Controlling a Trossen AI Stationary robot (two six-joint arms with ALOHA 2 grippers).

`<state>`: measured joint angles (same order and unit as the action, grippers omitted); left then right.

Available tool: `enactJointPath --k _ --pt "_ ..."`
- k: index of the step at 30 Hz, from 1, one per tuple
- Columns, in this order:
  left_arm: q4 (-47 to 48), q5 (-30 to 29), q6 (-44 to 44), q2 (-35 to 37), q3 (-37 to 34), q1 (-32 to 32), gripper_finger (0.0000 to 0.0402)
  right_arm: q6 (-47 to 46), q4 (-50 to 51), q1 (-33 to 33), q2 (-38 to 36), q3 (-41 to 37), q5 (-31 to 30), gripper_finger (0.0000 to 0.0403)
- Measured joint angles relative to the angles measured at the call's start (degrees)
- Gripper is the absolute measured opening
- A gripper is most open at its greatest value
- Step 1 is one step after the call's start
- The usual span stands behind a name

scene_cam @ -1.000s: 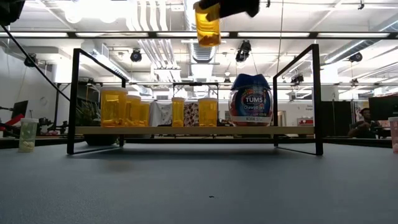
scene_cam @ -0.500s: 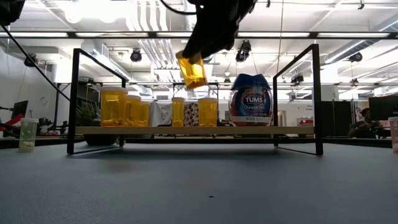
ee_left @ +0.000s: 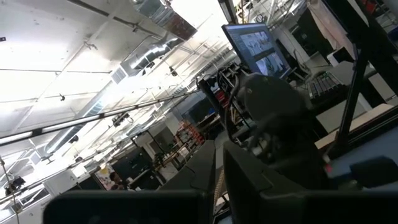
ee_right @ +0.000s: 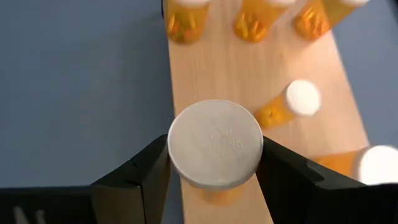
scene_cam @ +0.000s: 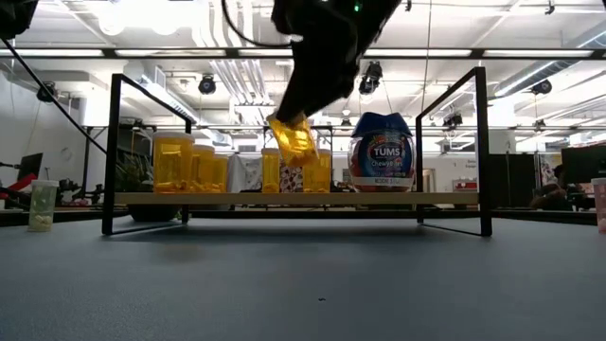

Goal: Pick and place medicine bottles onto shelf by color
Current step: Put the big orange pill bottle on to the shelf aligned with the other big orange pill bottle

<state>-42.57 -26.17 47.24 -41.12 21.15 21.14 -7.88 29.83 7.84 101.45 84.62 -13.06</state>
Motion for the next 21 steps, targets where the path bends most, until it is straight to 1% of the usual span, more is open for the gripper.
enactJointPath --k 7,21 --pt "-0.02 0.0 -0.02 0.01 0.0 -0.01 0.0015 0.31 0.25 0.0 2.2 -0.02 -0.21 0.0199" --pt "-0.03 0.0 -0.02 0.0 -0.02 -0.02 0.0015 1.51 0.21 0.0 2.25 -0.02 -0.48 0.0201"
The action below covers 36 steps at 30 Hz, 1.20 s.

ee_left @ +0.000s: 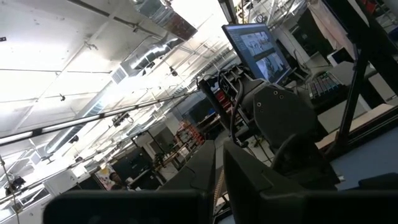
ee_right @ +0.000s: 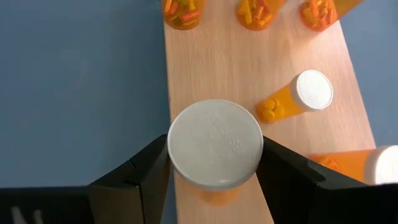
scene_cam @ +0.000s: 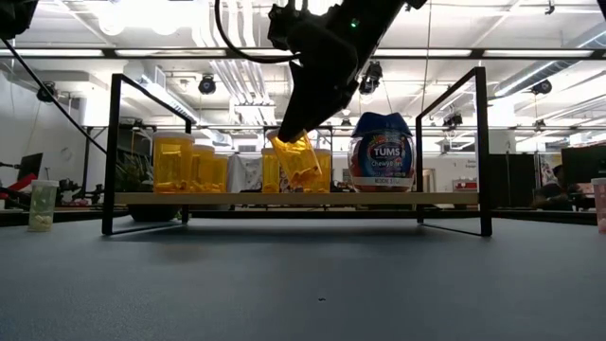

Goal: Pick and place medicine bottles onto shelf by color
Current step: Put the big orange pill bottle on to the shelf aligned with the other big orange pill bottle

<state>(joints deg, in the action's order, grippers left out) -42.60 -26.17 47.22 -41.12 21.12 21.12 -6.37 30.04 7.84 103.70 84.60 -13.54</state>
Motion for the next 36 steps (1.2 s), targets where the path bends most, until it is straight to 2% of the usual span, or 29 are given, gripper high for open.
enactJointPath --k 5,8,19,25,31,36 --pt "0.0 0.0 -0.02 0.0 0.0 0.01 0.0015 1.95 1.38 0.0 0.0 0.02 0.0 0.02" --pt "-0.01 0.0 -0.02 0.0 0.0 0.0 0.0015 0.13 1.19 -0.02 0.0 0.02 0.0 0.0202" --pt "0.01 0.0 -0.04 0.0 0.0 0.0 0.0015 -0.07 1.6 -0.26 -0.02 0.04 -0.02 0.0271" --pt "-0.01 0.0 -0.02 0.0 0.0 0.02 0.0015 -0.04 9.14 -0.26 -0.18 4.23 -0.02 0.0282" --pt "0.01 0.0 -0.02 0.0 0.0 0.02 0.0015 1.15 14.19 -0.22 -0.21 9.53 0.0 0.0255" --pt "0.02 -0.01 -0.02 0.0 0.0 0.0 0.0015 2.32 12.4 -0.24 -0.1 10.12 0.0 0.0178"
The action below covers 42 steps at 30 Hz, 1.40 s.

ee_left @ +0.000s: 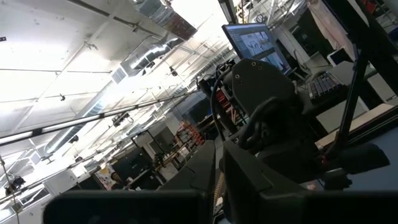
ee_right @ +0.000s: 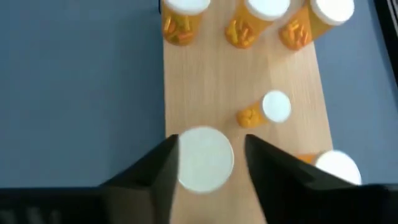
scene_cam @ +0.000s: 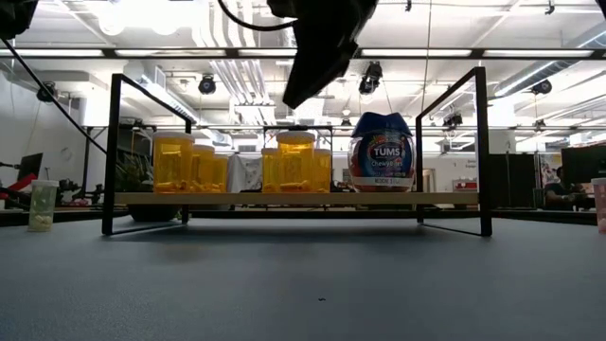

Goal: Pick and place medicine bottles onto shelf by color
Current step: Put the big orange pill bottle on to the shelf aligned with the other big orange pill bottle

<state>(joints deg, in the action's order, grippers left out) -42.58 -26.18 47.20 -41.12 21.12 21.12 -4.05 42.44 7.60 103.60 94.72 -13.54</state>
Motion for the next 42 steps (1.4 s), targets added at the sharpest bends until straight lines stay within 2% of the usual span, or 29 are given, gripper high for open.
enactJointPath --k 7,9,20,42 --pt "-0.01 0.0 0.0 0.0 0.0 0.02 0.0015 -0.16 -4.19 0.02 0.19 -3.46 0.0 0.0036" --pt "0.0 -0.01 0.0 0.0 0.0 0.01 0.0015 -0.43 -4.64 0.0 0.19 -3.75 0.01 0.0017" --pt "-0.01 -0.01 0.0 0.01 0.0 0.01 0.0015 -1.51 -8.22 0.0 0.19 -7.43 -0.02 0.0013" --pt "-0.01 0.01 0.0 0.0 0.0 0.0 0.0015 -0.82 -0.64 0.0 0.1 -5.1 0.04 0.0013"
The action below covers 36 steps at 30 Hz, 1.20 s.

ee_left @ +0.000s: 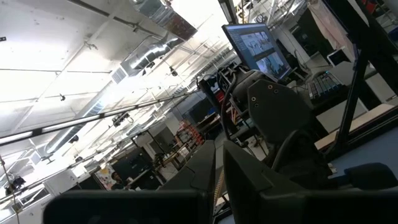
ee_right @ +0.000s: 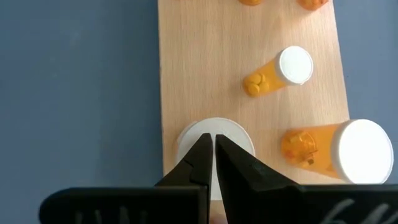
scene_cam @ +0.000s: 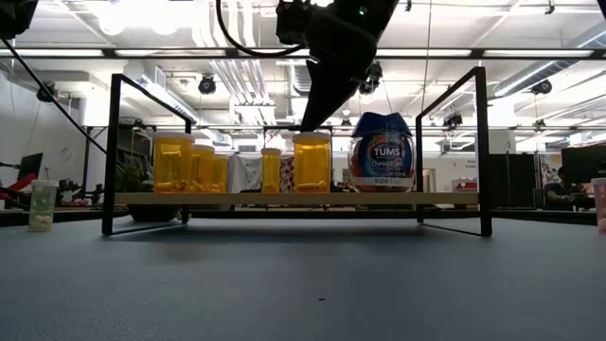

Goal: Pick and place medicine bottles onto shelf by color
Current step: Put the big orange pill bottle on to the shelf aligned with the other big orange pill bottle, then put the yellow pill bottle on to the shelf aligned with the small orange pill bottle

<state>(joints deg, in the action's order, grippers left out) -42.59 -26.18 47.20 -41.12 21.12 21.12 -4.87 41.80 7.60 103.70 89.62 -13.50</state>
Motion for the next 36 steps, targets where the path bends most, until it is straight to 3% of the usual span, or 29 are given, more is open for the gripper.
enactJointPath --k 32,36 --pt "-0.02 -0.02 -0.03 -0.04 0.0 0.0 0.0015 1.08 2.14 1.34 -1.94 2.86 -3.38 0.0013" --pt "0.0 -0.02 -0.07 -0.09 0.0 0.01 0.0015 0.43 2.37 4.68 -4.6 2.76 -8.63 0.0013"
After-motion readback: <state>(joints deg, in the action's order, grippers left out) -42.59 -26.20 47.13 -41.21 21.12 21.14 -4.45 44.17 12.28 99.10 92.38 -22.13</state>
